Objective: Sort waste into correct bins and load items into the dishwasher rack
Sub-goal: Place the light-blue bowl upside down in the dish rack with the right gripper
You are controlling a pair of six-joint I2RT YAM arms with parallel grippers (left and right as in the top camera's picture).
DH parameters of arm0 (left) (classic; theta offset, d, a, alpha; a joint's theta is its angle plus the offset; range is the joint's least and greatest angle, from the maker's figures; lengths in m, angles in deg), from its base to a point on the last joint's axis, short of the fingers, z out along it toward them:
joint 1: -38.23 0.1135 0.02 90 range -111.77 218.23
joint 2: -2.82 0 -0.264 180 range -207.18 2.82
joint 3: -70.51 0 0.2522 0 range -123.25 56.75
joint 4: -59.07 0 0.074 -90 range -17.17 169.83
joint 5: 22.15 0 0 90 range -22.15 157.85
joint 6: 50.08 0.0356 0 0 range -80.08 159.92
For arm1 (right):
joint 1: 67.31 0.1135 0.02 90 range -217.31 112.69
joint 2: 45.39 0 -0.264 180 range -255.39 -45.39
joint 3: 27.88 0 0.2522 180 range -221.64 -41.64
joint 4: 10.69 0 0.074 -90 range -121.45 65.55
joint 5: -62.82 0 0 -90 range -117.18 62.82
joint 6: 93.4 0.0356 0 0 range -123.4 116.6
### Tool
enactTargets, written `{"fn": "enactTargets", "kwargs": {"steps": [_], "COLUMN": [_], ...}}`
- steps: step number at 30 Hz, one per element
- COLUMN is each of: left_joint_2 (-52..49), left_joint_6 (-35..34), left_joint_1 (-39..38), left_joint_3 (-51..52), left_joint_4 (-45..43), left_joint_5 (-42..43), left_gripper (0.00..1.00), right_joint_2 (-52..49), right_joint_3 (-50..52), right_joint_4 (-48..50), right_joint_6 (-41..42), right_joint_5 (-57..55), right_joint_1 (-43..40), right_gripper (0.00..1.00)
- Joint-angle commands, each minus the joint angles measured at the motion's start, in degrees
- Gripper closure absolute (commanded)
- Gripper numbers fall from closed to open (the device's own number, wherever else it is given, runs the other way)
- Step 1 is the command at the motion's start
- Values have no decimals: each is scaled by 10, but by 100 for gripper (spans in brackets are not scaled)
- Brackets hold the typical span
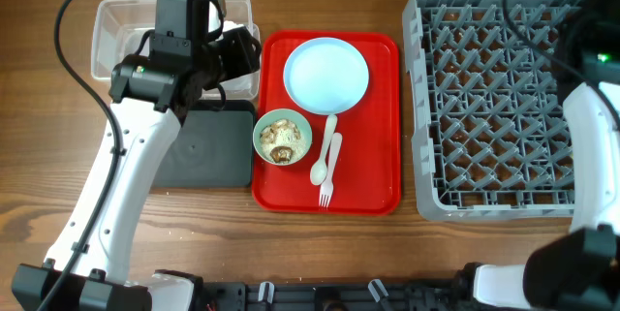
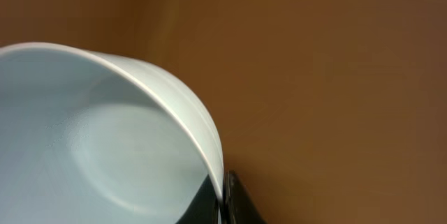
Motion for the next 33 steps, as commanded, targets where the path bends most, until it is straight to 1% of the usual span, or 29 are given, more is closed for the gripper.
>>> {"fn": "enactTargets", "kwargs": {"steps": [1, 3, 7, 11, 17, 21, 23, 26, 30, 31, 33], "left_joint_2": [8, 9, 9, 9, 9, 9, 8, 8, 8, 8, 8], "left_joint_6": [13, 13, 13, 13, 13, 13, 13, 13, 13, 13, 13], "left_joint_1": [2, 2, 2, 2, 2, 2, 0, 0, 0, 0, 0], "left_joint_3": [-2, -2, -2, -2, -2, -2, -2, -2, -2, -2, -2], "left_joint_4": [1, 1, 1, 1, 1, 3, 3, 3, 5, 5, 7], "left_joint_5": [-2, -2, -2, -2, -2, -2, -2, -2, -2, -2, -2], "left_gripper": [45, 46, 46, 46, 46, 46, 46, 46, 46, 45, 45], "right_joint_2": [-80, -116, -188, -238, -255, -255, -255, -243, -192, -168, -119], "right_joint_3": [-7, -7, -7, -4, -1, -1, -1, -1, -1, -1, -1], "right_joint_4": [66, 106, 117, 113, 0, -85, -118, -146, -180, -192, -219], "right_joint_6": [-183, -194, -215, -189, -56, -4, -2, 12, 15, 15, 14], "right_joint_5": [-114, -147, -149, -154, -129, -118, -118, -118, -56, -24, 59], "right_joint_1": [-33, -46, -54, -47, -10, 26, 38, 58, 67, 67, 68], "right_gripper": [96, 96, 96, 96, 96, 95, 82, 56, 41, 37, 27]}}
